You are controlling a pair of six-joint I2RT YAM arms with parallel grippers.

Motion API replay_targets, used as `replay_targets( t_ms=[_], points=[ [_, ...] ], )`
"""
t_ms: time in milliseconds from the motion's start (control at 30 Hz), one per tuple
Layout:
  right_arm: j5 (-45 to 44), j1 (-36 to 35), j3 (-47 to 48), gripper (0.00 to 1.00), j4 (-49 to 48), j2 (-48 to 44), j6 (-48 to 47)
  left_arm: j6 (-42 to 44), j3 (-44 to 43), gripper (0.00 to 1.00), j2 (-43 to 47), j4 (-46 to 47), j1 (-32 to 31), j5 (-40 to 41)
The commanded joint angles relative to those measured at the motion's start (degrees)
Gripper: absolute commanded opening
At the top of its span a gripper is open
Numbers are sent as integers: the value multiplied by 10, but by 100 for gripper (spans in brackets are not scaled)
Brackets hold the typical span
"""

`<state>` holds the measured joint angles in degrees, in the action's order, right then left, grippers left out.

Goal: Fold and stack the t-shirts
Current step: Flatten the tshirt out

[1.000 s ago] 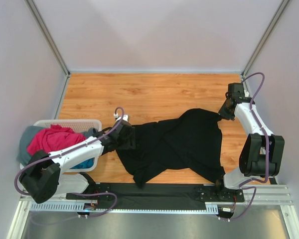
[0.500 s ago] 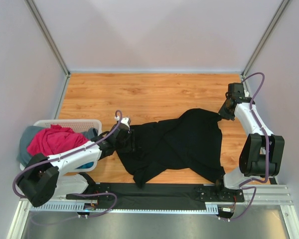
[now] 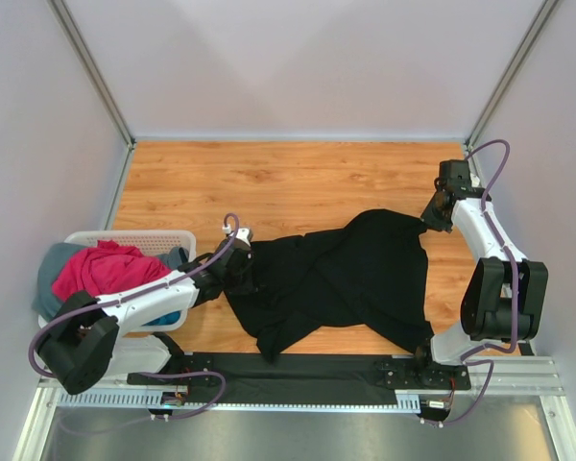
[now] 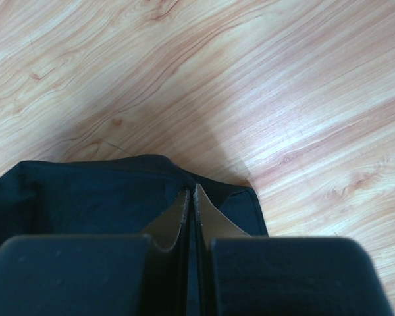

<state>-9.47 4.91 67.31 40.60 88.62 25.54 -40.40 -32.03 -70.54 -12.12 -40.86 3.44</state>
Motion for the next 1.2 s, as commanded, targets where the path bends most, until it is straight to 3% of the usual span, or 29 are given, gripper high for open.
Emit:
replay_targets(
  t_ms=[0,33,67,267,500,767,967,1167],
  points=[
    [-7,0,0,1,-17,-10,-7,20,-20,15,3,12,0,2],
    [-7,0,1,0,-17,-9,-7,24,-24,4,-2,6,0,4],
    [-8,0,3,0,-17,-8,-7,35,-29,0,-9,3,1,4],
    [-11,0,35,0,-23,-12,-18,102,-112,0,40,-39,1,58],
    [-10,4,136,1,-44,-31,-69,270,-268,0,84,-48,49,124],
    [14,10,186,0,-125,-55,-157,550,-401,0,48,0,66,55],
    [47,16,225,1,-155,-80,-175,634,-519,0,15,10,66,17],
    [55,16,253,1,-177,-119,-205,655,-597,0,4,5,66,-31]
  ],
)
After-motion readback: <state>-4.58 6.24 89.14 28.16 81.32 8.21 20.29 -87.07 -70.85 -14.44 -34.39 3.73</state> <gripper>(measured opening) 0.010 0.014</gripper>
